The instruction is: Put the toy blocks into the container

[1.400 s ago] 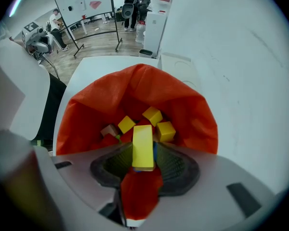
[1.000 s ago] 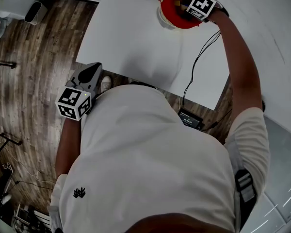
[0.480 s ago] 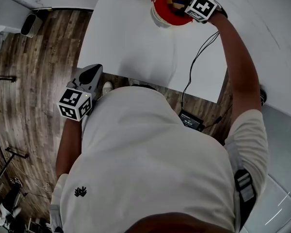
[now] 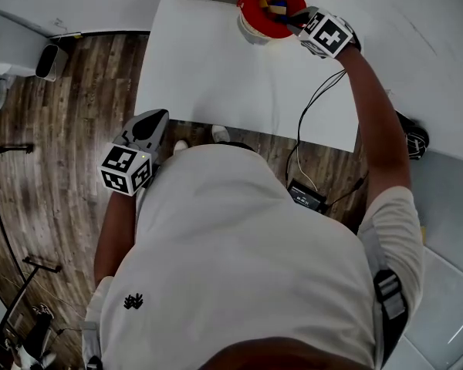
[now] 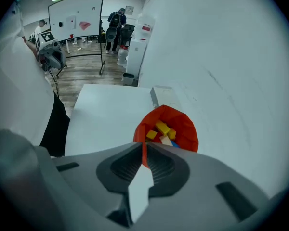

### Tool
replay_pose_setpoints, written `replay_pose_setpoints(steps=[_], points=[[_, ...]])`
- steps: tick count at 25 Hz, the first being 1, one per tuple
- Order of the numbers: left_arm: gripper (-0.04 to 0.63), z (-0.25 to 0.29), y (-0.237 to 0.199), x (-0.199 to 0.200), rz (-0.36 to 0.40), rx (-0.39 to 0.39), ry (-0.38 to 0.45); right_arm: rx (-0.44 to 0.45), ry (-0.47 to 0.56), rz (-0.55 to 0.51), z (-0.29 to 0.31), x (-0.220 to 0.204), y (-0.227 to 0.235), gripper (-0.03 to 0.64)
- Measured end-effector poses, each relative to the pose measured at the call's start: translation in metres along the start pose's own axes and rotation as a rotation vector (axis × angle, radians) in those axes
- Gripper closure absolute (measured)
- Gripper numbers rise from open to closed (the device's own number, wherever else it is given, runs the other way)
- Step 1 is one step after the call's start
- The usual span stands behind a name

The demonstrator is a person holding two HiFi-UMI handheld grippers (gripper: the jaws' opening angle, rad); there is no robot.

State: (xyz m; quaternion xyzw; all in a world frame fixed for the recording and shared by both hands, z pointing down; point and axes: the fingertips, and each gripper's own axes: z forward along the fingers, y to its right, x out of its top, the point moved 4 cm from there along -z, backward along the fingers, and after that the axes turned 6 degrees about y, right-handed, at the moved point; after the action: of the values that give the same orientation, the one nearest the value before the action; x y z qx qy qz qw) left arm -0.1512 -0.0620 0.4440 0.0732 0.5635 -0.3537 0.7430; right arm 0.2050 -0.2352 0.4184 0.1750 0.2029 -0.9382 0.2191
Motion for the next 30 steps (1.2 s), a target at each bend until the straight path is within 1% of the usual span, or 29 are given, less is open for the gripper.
replay_pose_setpoints(steps=[3, 8, 10, 12, 15, 16, 18, 21, 23, 25, 27, 30], points=[[0.588, -0.015, -0.001, -0.003, 0.011, -0.023, 0.003, -0.035, 0.054, 0.066, -0.018, 0.003, -0.032, 0.592], [0.588, -0.032, -0.003, -0.011, 0.023, -0.059, 0.000, -0.061, 0.189, 0.227, -0.035, 0.004, -0.099, 0.598], [0.588, -0.039, -0.005, -0.015, 0.030, -0.077, -0.005, -0.063, 0.264, 0.296, -0.040, 0.007, -0.133, 0.600], [0.588, -0.045, -0.005, -0.017, 0.039, -0.097, -0.007, -0.053, 0.367, 0.382, -0.044, 0.014, -0.170, 0.600], [0.588, -0.049, -0.004, -0.017, 0.051, -0.129, -0.007, -0.055, 0.514, 0.552, -0.049, 0.018, -0.221, 0.600], [0.588, -0.050, -0.002, -0.017, 0.054, -0.143, -0.008, -0.059, 0.549, 0.599, -0.050, 0.018, -0.236, 0.600], [0.588, -0.050, 0.003, -0.018, 0.065, -0.172, -0.012, -0.063, 0.586, 0.660, -0.051, 0.018, -0.266, 0.601], [0.588, -0.051, 0.010, -0.019, 0.085, -0.214, -0.020, -0.017, 0.607, 0.717, -0.050, 0.026, -0.310, 0.602], [0.588, -0.050, 0.015, -0.016, 0.092, -0.238, -0.018, 0.023, 0.619, 0.727, -0.050, 0.036, -0.336, 0.603], [0.588, -0.048, 0.022, -0.012, 0.103, -0.264, -0.018, 0.037, 0.632, 0.721, -0.054, 0.044, -0.352, 0.603], [0.588, -0.045, 0.028, -0.008, 0.121, -0.291, -0.020, 0.021, 0.641, 0.721, -0.059, 0.047, -0.358, 0.602], [0.588, -0.043, 0.031, 0.000, 0.141, -0.314, -0.013, -0.030, 0.657, 0.734, -0.064, 0.048, -0.354, 0.603]])
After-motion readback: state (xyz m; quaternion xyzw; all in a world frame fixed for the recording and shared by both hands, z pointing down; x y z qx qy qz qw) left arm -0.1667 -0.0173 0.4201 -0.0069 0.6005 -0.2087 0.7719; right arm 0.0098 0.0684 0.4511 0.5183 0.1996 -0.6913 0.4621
